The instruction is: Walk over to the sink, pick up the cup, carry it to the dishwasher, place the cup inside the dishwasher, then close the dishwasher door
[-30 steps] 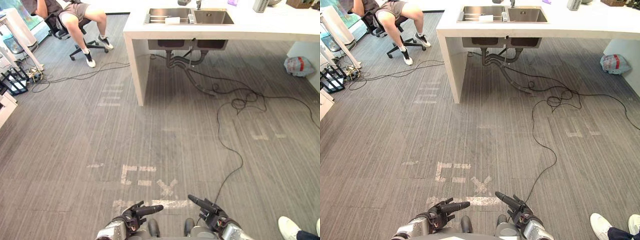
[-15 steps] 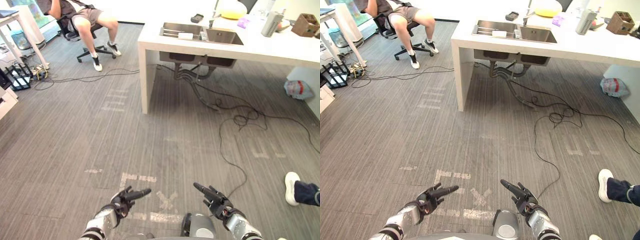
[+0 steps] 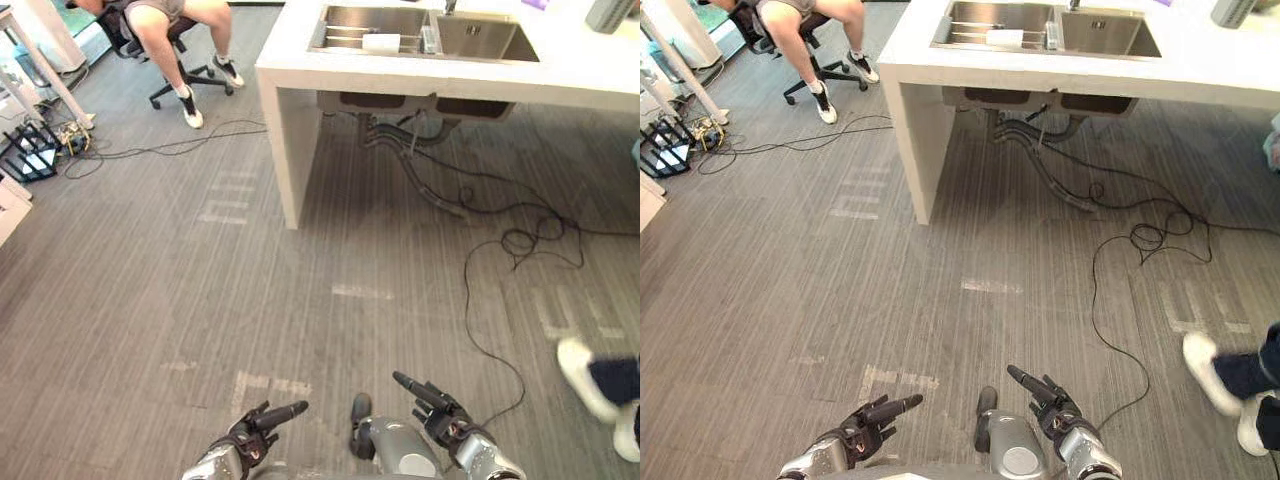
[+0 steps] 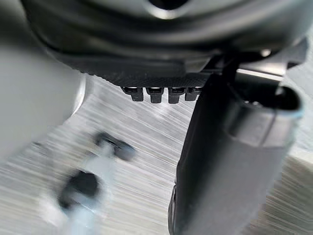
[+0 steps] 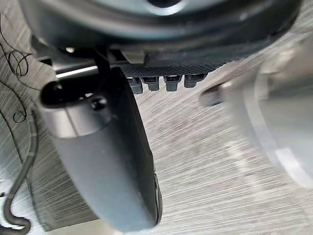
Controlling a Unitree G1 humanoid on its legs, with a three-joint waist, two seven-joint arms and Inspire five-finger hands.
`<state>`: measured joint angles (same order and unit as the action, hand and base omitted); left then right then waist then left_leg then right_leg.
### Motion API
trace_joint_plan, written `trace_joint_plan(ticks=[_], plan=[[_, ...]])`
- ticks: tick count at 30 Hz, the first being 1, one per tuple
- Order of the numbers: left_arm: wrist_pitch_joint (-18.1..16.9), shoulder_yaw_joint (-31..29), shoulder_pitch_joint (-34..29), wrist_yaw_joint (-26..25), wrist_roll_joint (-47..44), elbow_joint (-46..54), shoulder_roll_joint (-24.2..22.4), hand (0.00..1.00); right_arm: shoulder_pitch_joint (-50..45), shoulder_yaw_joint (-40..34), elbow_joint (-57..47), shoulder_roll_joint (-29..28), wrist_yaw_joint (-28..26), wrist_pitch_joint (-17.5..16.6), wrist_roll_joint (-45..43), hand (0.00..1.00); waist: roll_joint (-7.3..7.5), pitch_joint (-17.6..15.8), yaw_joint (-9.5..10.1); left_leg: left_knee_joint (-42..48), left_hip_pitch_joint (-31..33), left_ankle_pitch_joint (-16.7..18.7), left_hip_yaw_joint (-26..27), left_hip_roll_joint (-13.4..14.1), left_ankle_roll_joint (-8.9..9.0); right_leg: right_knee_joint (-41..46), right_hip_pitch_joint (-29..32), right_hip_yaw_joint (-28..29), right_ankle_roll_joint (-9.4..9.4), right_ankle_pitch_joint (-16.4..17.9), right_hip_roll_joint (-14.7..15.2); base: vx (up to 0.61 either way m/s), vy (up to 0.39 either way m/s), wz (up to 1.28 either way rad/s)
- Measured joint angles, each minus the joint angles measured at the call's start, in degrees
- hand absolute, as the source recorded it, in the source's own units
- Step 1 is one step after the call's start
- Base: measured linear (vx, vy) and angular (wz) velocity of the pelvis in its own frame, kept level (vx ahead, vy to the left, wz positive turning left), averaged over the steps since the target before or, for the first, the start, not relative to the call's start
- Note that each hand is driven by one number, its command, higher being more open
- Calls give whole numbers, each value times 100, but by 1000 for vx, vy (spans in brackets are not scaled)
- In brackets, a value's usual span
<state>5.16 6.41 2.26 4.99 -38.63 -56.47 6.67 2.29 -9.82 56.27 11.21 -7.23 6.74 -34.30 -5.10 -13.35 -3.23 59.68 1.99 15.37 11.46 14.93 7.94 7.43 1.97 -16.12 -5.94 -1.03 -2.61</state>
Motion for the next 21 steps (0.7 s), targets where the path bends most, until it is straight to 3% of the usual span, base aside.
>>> trace_joint_plan(ticks=[1,2,3,5,7,8,9,11,12,14,16,17,18,19,20,21], plan=[[-44,-24,58,-11,-93,65,-36,100,7,-8,41,31,-20,-21,6,100,24,-28,73,165,210,85,-41,-48,-45,-175,-369,68,-11,63,-31,521,-112,-40],[-126,-52,74,-8,-98,371,-78,100,55,-6,51,51,-54,-79,5,100,61,-65,160,-105,654,135,-67,-274,-99,-352,-767,237,-16,168,-31,481,-86,-53],[-156,-94,71,-8,-92,495,-104,100,108,-6,49,72,-62,-106,5,100,58,-76,208,-334,853,158,-64,-357,-128,-418,-866,346,-4,198,-31,417,-40,-86],[-302,-293,78,-32,-92,745,-169,100,330,3,-14,106,-102,-126,5,100,47,-192,354,-1947,1411,90,-64,-726,-226,-649,-1163,783,74,261,15,419,63,-103],[-333,-388,63,-101,-106,753,-204,100,338,19,-92,84,-110,-99,5,100,24,-277,365,-3522,1459,-339,-61,-915,-222,-747,-1380,965,126,354,63,300,116,-59],[-346,-382,13,-161,-204,741,-229,100,259,18,-93,88,-103,-41,2,100,-35,-304,356,-4596,1453,-717,-27,-927,-124,-867,-1587,1036,176,430,33,280,150,-25],[-350,-379,-32,-196,-257,736,-247,100,169,18,-87,110,-98,23,0,100,-106,-335,352,-4919,1520,-806,35,-858,-51,-945,-1748,1058,219,510,-21,340,211,-12],[-417,-385,-79,-233,-325,726,-227,100,-135,21,-34,138,-80,199,-26,100,-233,-348,345,-5036,1502,-858,271,-738,-80,-921,-2143,1062,335,874,-130,418,234,13],[-429,-400,-84,-233,-320,726,-165,100,-246,42,-11,127,-64,274,-41,100,-267,-334,343,-5156,1393,-1343,171,-788,-177,-751,-2247,1109,401,1179,-101,467,222,8],[-467,-579,-112,-271,-326,805,-109,100,-186,208,59,137,-96,329,-33,100,-106,-402,448,-4907,1466,-1857,76,-987,-320,-289,-2046,1322,373,1714,167,442,218,-48],[-478,-834,-254,-374,-365,946,-101,100,-115,309,199,121,-104,375,-23,100,82,-344,508,-4216,1766,-1894,25,-1224,-522,-29,-1944,1468,355,2113,468,441,209,-56],[-508,-890,-343,-430,-447,953,-73,100,-168,286,335,87,-106,470,11,100,234,-242,512,-3937,1808,-1776,89,-1397,-876,289,-1959,1438,502,2211,690,432,150,-23],[-524,-890,-362,-466,-463,951,-59,100,-181,234,404,51,-101,508,16,100,319,-185,518,-3900,1777,-1674,164,-1508,-1023,662,-1825,1401,628,2262,831,580,174,-5],[-578,-877,-376,-486,-460,956,-68,100,-246,102,440,-10,-102,589,17,100,383,-85,516,-3951,1656,-1536,194,-1697,-1221,1796,-1359,1319,967,2182,1044,596,184,14],[-696,-875,-371,-493,-425,966,-72,100,-282,-63,474,-93,-68,541,40,100,419,-73,497,-4034,1404,-1384,171,-1840,-1373,3201,-792,1362,1567,1753,1217,574,198,20],[-759,-876,-366,-512,-402,975,-59,100,-271,-142,472,-114,-56,537,55,100,459,-75,466,-4099,1242,-1326,149,-1912,-1354,3848,-519,1434,1720,1577,1285,527,189,28]])
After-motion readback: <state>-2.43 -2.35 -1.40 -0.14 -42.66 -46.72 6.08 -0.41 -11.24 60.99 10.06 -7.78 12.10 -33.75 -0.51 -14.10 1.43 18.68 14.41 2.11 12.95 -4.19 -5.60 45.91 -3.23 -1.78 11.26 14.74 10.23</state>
